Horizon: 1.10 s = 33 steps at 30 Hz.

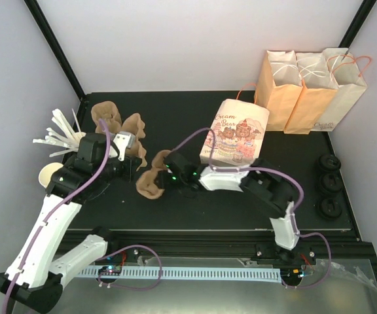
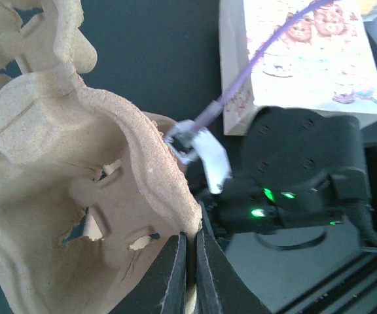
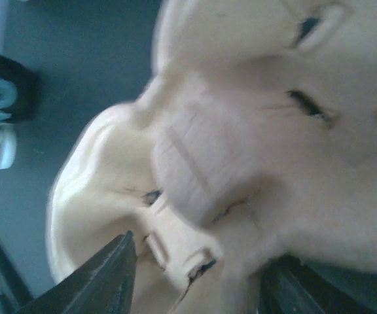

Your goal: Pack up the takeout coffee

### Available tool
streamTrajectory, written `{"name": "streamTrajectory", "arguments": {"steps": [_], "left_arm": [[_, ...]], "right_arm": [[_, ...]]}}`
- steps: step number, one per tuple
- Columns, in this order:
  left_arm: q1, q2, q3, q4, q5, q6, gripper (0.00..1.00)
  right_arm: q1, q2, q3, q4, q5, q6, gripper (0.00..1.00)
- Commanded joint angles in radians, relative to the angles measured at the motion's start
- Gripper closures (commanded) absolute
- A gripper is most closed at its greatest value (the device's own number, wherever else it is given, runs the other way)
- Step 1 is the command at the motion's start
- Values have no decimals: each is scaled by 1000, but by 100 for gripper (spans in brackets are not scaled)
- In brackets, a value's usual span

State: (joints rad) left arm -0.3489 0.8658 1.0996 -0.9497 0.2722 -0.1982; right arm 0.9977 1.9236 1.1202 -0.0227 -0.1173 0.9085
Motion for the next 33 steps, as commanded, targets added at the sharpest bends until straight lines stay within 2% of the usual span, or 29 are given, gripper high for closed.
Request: {"name": "streamTrajectory", "arguments": {"steps": [1,3,5,11,18,22,28,29,31,33], "left_arm": [[-4,-34,39,-65,-157,5,92],[-3,-33,34,-74,-163,0,92],[-3,-30,25,-76,-151,-1,92],[-4,-26,-36,-9,-66,17,92],[-33,67,-88,78,61,-7,92],[-130,154,-110,111,70,-33,92],[-310,298,-182,190,-33,-111,89],[-334,314,-191,210,-34,-121,82],[-373,336,-188,223,-33,-132,48],[-390,327,-164,208,-51,-141,22]], "right_arm": [[-3,160,316,78,-171,-86,46],[-9,236,468,3,-206,-112,43],[-19,233,513,-40,-192,-125,42],[-73,0,249,-24,-134,-172,38],[-95,-316,52,-212,77,-284,38],[-110,-453,-33,-295,160,-318,37],[-112,-575,-111,-390,208,-364,36],[-111,-582,-120,-398,210,-366,36],[-111,-592,-131,-408,199,-377,35],[-112,-602,-136,-410,171,-401,35]]}}
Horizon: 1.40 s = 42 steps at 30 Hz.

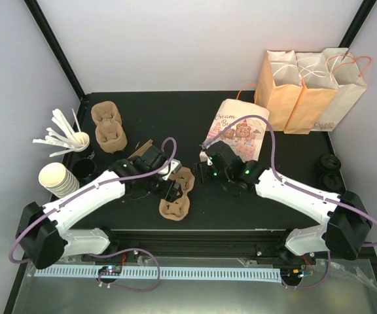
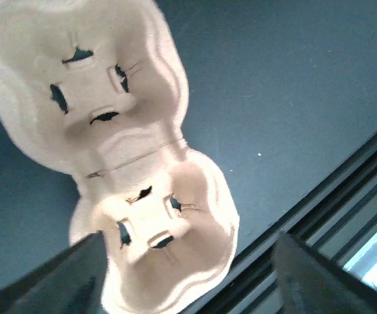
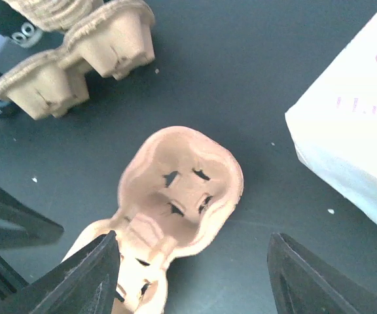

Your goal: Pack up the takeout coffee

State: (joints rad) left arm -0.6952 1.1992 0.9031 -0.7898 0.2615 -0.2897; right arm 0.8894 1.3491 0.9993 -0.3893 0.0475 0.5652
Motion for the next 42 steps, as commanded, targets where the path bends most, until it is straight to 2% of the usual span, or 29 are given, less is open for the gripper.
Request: {"name": "streamTrajectory", "arguments": {"steps": [1,4,8,11,12,14,15,17,20,23,29,32,36,42], "left_arm": [[-43,-22,46,40,-54,-55,15],[-32,-97,75,-4,-176,-95,3],[38,-207,47,-8,-250,-158,2],[132,-285,3,-6,-232,-189,2],[170,-308,-13,-6,-219,-192,2],[231,-351,-41,3,-182,-180,2],[248,-373,-49,9,-168,-167,2],[263,-408,-52,8,-165,-155,2],[268,-441,-36,0,-192,-137,2],[272,-450,-3,-26,-238,-141,1],[278,-463,14,-51,-255,-131,1],[280,-463,13,-52,-259,-131,1],[282,-461,17,-46,-255,-133,1],[284,-463,20,-53,-261,-125,1]], "right_arm": [[-3,-35,-23,-27,-11,-77,35],[-3,-54,-58,53,-71,-159,32],[-1,-6,-44,106,-139,-289,21],[2,50,-10,73,-225,-433,19],[4,63,2,58,-305,-489,18],[26,100,47,-4,-387,-611,10],[49,132,81,-58,-372,-663,6],[101,218,157,-164,-303,-756,5],[133,343,264,-279,-229,-807,5],[148,417,307,-275,-98,-761,8],[171,481,316,-260,-70,-746,8],[188,515,302,-239,-1,-756,8],[190,547,306,-221,1,-763,13],[192,596,338,-232,3,-755,34]]}}
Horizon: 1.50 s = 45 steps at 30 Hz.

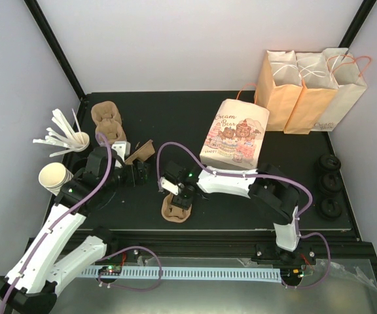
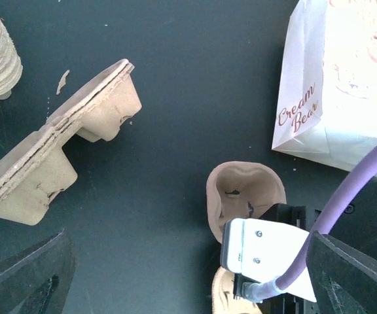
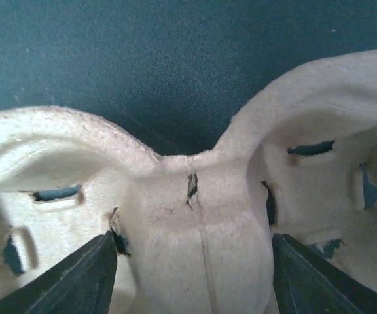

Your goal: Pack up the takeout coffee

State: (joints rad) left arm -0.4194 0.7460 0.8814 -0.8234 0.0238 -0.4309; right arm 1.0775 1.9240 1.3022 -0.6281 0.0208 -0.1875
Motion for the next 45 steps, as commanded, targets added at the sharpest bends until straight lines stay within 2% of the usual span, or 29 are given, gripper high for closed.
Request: {"name": "streamTrajectory", "arguments": {"steps": [1,5,13,18,21,26,28,30,33,37,40,45], "left_arm": [[8,-10,41,-22,-24,17,1],[10,-10,39,-34,-25,23,1],[14,-22,45,-33,-24,4,1],[35,9,33,27,58,5,1],[39,105,54,64,114,48,1],[39,275,65,232,333,84,1],[33,357,64,321,446,53,1],[12,449,78,390,496,14,1],[-40,570,108,480,513,-4,2],[-91,707,167,572,537,-18,3],[-109,805,230,592,531,-29,4],[-113,946,328,580,452,-76,4]], "right_arm": [[3,16,32,14,31,-1,37],[2,-50,3,46,21,10,47],[-17,-290,-104,141,-2,85,50],[-91,-487,-161,174,-12,164,51],[-144,-594,-175,169,7,214,55],[-227,-742,-173,108,192,337,50],[-301,-794,-181,84,182,380,50],[-401,-831,-184,52,110,415,50],[-534,-871,-190,7,50,449,50],[-633,-931,-223,-19,72,498,52],[-678,-986,-262,-5,70,539,53],[-683,-1051,-307,35,38,553,52]]}}
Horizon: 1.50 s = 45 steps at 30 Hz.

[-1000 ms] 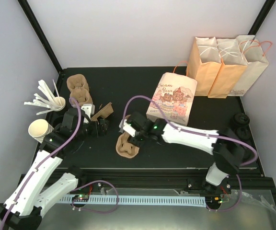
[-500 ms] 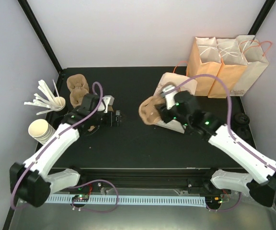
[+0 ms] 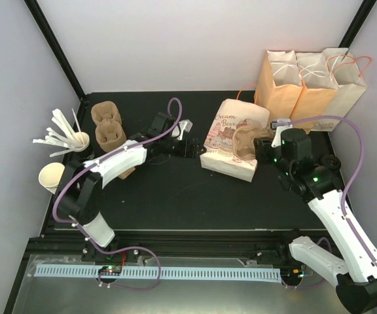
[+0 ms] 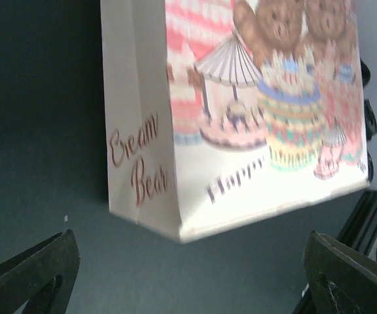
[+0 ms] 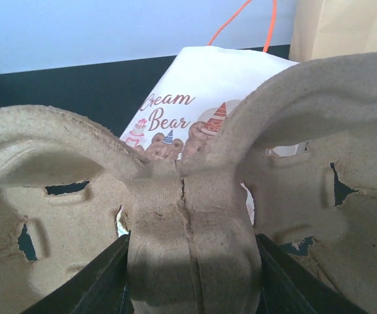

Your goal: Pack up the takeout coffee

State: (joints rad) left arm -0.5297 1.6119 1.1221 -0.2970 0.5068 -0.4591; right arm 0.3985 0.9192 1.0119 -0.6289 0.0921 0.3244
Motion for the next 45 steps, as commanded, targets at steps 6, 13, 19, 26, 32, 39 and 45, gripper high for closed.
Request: {"name": "streamTrajectory", "arguments": {"steps": [6,13,19,26,32,39,45], "left_arm": [[-34,163,122,42,-43,-36,7],[-57,186,41,15,-66,-24,11],[-100,76,-114,37,-74,-15,14],[-192,-12,-304,113,-130,-90,14],[-269,-38,-429,183,-184,-192,14],[-284,-106,-495,170,-244,-197,14],[-294,-282,-538,82,-255,-212,17]], "right_arm": [[-6,-68,-17,17,-8,43,52],[-6,-100,-5,10,36,39,52],[-6,-114,19,-16,40,42,52],[-6,-135,39,-59,85,64,52],[-6,-206,100,-122,160,70,53],[-6,-263,214,-207,209,66,53],[-6,-147,312,-272,89,66,55]]}}
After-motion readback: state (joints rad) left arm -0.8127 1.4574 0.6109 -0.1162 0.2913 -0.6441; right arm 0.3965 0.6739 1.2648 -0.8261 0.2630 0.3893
